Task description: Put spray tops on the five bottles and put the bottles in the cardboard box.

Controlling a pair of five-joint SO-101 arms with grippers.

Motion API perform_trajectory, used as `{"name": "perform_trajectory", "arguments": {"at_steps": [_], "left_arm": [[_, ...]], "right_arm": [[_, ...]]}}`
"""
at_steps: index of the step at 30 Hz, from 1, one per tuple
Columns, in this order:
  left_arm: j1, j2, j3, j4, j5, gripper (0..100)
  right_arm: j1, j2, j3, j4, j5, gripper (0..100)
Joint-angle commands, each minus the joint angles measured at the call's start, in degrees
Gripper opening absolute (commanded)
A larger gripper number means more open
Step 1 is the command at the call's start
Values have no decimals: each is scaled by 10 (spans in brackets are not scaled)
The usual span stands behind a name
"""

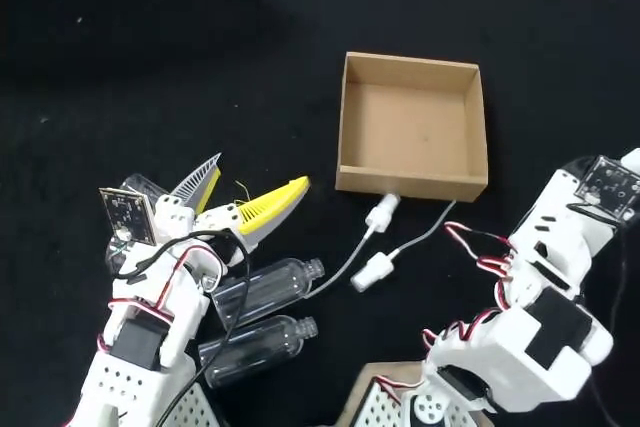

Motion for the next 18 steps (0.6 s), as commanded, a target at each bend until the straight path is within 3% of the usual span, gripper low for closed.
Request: {"name": "perform_trajectory", "arguments": {"at_steps": [1, 18], "left_arm": [[7, -10, 13, -1, 7, 464], [7, -10, 13, -1, 7, 464]], "right_arm": [[-11, -35, -40, 2, 2, 259], [13, 36, -75, 1, -1, 258]]}}
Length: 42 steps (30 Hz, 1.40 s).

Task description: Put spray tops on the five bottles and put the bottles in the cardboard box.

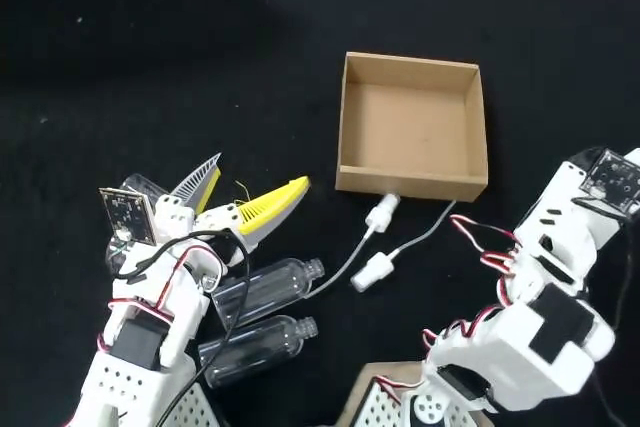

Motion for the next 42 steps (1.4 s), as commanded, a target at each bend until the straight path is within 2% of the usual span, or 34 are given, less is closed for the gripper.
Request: {"name": "perform_trajectory", "arguments": {"at_steps": [1, 10, 12, 15, 17, 29, 36, 42], "left_arm": [[7, -10, 13, -1, 7, 464], [7, -10, 13, -1, 7, 464], [7, -10, 13, -1, 7, 464], [7, -10, 13, -1, 7, 464], [7, -10, 13, -1, 7, 464], [7, -10, 13, -2, 7, 464], [6, -11, 13, -2, 7, 464], [6, -11, 13, -2, 7, 464]], "right_arm": [[15, 20, -46, 1, -1, 258], [12, 33, -55, -2, -1, 251], [12, 33, -54, -2, 3, 191], [15, 33, -57, -2, 10, 5], [15, 33, -57, -2, 28, 31], [12, 18, -52, 2, 34, 15], [4, 18, -24, 2, 34, 172], [-4, 18, -22, 2, 32, 181]]}}
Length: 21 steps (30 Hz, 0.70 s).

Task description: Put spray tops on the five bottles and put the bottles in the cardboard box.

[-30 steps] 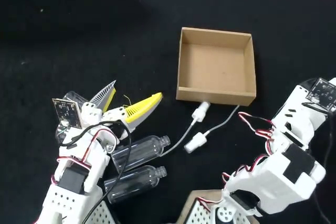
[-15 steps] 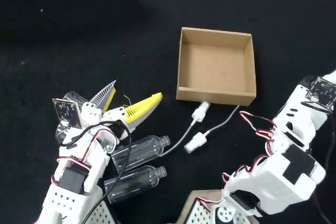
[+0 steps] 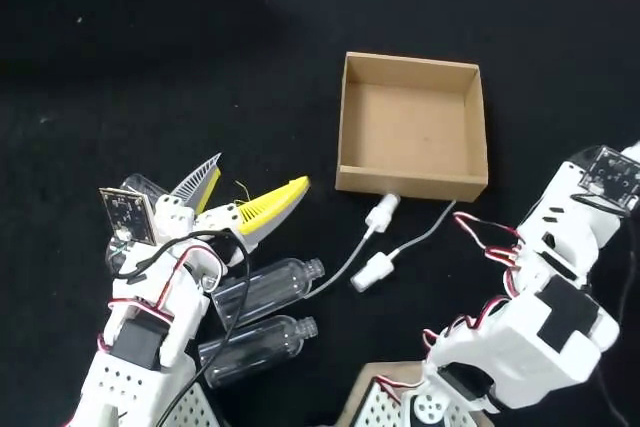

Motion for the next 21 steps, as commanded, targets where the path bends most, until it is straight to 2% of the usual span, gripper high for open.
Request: {"name": "perform_trajectory", "arguments": {"at_steps": [1, 10, 19, 21], "left_arm": [[6, -11, 13, -1, 7, 464], [6, -11, 13, -1, 7, 464], [6, -11, 13, -1, 7, 464], [6, -11, 13, -1, 7, 464]], "right_arm": [[-8, -13, 0, 3, 3, 181], [-6, 53, -11, -2, 3, 184], [-6, 52, -22, -4, 3, 180], [-6, 52, -20, -13, 3, 149]]}}
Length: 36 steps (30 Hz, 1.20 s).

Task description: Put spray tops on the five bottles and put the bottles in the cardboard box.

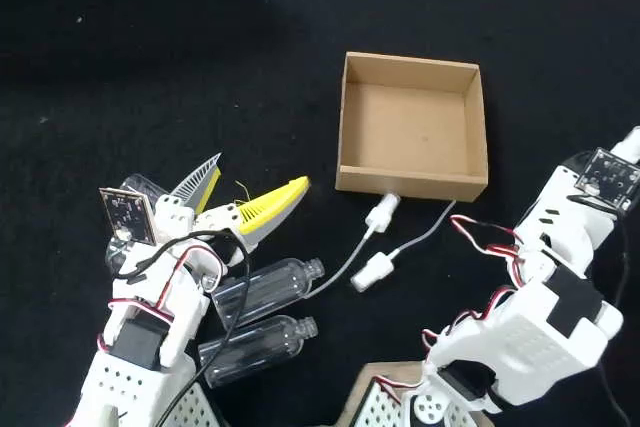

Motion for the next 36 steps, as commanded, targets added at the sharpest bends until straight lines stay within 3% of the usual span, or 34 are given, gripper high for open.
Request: {"name": "perform_trajectory", "arguments": {"at_steps": [1, 3, 10, 14, 18, 21, 25, 36], "left_arm": [[6, -11, 13, -1, 7, 464], [6, -11, 13, -1, 7, 464], [6, -11, 13, -1, 7, 464], [6, -11, 13, -2, 7, 464], [6, -11, 13, -2, 7, 464], [6, -11, 13, -2, 7, 464], [6, -11, 13, -2, 7, 464], [6, -11, 13, 0, 7, 464]], "right_arm": [[-3, 3, -6, -19, 4, 110], [-1, 3, -5, -46, 4, 7], [26, -34, 1, -66, 4, 10], [24, -144, -7, 58, 3, 10], [-7, -291, -45, 256, -38, 11], [-46, -375, -87, 384, -87, 11], [-114, -434, -129, 460, -135, 11], [-377, -416, -145, 463, -141, 11]]}}
